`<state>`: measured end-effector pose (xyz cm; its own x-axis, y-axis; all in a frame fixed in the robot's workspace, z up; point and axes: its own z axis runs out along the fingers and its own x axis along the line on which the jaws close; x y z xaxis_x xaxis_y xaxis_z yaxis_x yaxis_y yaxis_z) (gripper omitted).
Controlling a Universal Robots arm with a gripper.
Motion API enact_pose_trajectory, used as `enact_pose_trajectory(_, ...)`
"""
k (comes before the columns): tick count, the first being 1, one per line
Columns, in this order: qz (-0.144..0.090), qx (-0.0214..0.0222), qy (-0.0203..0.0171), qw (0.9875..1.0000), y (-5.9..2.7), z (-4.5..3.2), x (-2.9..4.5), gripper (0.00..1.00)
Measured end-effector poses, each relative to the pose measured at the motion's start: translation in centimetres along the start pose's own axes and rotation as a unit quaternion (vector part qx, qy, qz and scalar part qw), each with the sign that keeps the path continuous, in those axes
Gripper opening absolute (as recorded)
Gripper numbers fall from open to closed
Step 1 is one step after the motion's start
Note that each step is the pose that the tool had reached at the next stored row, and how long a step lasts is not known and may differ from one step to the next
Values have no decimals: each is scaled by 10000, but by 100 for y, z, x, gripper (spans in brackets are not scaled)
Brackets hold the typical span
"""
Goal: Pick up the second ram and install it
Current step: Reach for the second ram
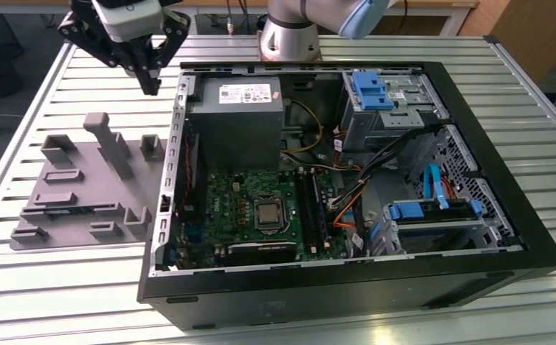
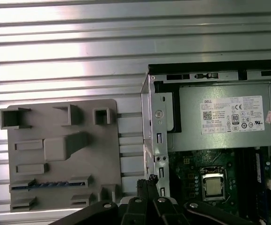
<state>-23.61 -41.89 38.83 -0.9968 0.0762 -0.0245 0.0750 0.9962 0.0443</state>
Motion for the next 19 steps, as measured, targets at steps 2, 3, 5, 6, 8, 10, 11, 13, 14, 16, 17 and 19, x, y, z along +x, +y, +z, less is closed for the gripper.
enact_pose_trajectory(2,0,0,0,10000,0,0,2,11)
enact_pose_trajectory(3,0,0,0,10000,0,0,2,11)
enact_pose_trajectory(5,0,0,0,10000,0,0,3,11)
enact_pose_trajectory(6,0,0,0,10000,0,0,3,11)
enact_pose_trajectory(8,1,0,0,10000,-2,0,19,11)
enact_pose_trajectory(10,1,0,0,10000,-10,0,61,11)
enact_pose_trajectory(11,1,1,1,10000,-18,0,84,11)
enact_pose_trajectory(13,1,0,3,10000,-37,5,120,11)
enact_pose_trajectory(14,1,0,7,10000,-46,8,137,11)
enact_pose_trajectory(16,1,1,19,10000,-64,14,170,11)
enact_pose_trajectory(17,2,2,28,10000,-71,17,186,11)
enact_pose_trajectory(19,2,4,46,10000,-89,24,219,11)
